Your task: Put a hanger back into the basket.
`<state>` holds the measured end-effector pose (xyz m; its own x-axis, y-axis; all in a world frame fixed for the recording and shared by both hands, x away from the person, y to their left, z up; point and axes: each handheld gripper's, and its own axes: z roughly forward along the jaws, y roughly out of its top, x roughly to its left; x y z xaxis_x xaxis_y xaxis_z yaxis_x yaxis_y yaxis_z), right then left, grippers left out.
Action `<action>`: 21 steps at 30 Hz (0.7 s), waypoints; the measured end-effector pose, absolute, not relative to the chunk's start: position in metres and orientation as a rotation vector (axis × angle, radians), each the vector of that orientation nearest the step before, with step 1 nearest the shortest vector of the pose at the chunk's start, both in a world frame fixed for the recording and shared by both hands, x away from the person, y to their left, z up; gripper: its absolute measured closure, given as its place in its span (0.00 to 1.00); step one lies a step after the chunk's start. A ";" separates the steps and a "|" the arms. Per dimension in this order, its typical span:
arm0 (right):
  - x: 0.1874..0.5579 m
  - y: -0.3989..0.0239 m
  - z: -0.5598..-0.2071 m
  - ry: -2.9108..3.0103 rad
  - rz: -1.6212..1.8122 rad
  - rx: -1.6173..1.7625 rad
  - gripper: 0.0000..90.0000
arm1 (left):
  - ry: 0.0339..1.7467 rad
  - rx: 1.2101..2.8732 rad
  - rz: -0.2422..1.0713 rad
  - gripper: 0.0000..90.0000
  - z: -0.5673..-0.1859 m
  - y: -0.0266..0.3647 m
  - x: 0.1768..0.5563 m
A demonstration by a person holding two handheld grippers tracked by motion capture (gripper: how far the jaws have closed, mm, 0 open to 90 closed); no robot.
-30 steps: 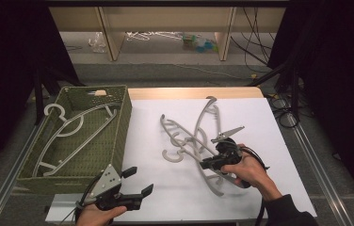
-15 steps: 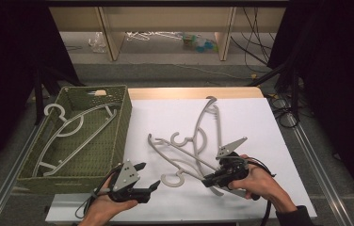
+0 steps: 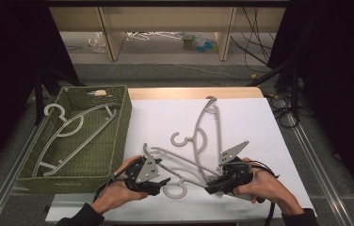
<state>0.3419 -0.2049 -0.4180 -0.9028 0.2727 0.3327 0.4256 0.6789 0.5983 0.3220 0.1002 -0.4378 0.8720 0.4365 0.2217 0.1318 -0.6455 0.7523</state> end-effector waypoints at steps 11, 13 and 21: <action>0.339 -0.203 -0.416 -2.664 -1.028 -0.530 0.91 | 0.223 2.315 0.491 0.45 -0.441 0.085 0.327; 0.339 -0.202 -0.417 -2.665 -1.027 -0.522 0.91 | 0.192 2.339 0.491 0.47 -0.442 0.081 0.329; 0.340 -0.202 -0.418 -2.672 -1.020 -0.506 0.90 | 0.071 2.391 0.462 0.69 -0.442 0.074 0.331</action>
